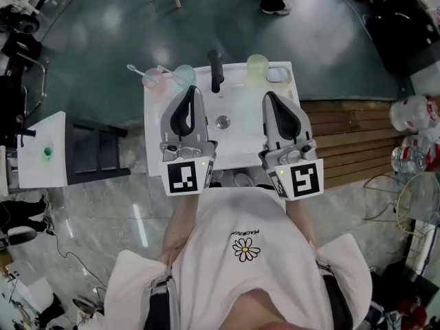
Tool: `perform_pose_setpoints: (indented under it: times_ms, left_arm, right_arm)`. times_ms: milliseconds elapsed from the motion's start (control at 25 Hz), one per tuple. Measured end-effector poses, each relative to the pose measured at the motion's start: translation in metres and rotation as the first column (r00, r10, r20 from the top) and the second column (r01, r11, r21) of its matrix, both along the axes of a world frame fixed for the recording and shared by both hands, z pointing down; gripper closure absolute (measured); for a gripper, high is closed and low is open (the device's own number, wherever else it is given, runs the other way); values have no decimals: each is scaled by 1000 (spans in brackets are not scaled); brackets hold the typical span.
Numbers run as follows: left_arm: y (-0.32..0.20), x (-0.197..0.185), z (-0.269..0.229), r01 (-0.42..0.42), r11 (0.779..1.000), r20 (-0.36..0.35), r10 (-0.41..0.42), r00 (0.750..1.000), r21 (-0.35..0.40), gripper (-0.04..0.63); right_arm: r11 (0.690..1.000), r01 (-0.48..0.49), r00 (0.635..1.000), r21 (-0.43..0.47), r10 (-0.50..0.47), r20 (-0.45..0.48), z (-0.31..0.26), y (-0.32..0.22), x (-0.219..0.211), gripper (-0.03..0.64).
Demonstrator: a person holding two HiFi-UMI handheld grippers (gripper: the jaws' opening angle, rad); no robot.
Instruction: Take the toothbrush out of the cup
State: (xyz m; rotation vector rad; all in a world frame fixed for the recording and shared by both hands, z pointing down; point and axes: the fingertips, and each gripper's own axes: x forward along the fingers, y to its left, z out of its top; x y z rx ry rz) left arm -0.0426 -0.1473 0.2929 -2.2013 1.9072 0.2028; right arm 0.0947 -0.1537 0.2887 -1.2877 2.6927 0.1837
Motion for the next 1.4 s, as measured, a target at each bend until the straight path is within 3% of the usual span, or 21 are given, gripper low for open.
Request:
perform_pose_setpoints:
  times_ms: [440, 680, 840, 1000, 1160, 1400]
  left_arm:
    - [10, -27, -4, 84, 996, -3, -84, 996, -9, 589]
    - [22, -61, 3, 157, 987, -4, -158, 988, -30, 588]
    - [33, -96, 9, 218, 975, -5, -219, 976, -49, 588]
    - [41, -134, 23, 277, 957, -27, -280, 960, -82, 588]
    - [46, -183, 41, 334, 936, -32, -340, 940, -109, 588]
    - [40, -246, 66, 382, 916, -1, -385, 923, -124, 589]
  right_arm:
    - [998, 69, 997, -2, -69, 21, -4, 0, -22, 617]
    - [973, 230, 973, -19, -229, 29, -8, 0, -81, 616]
    - [926, 374, 927, -41, -373, 31, -10, -2, -147, 577]
    - [886, 450, 886, -112, -459, -68, 16, -14, -222, 552]
    - [860, 446, 854, -248, -492, -170, 66, -34, -296, 541]
    - [873, 331, 835, -359, -448, -320, 139, -80, -360, 537]
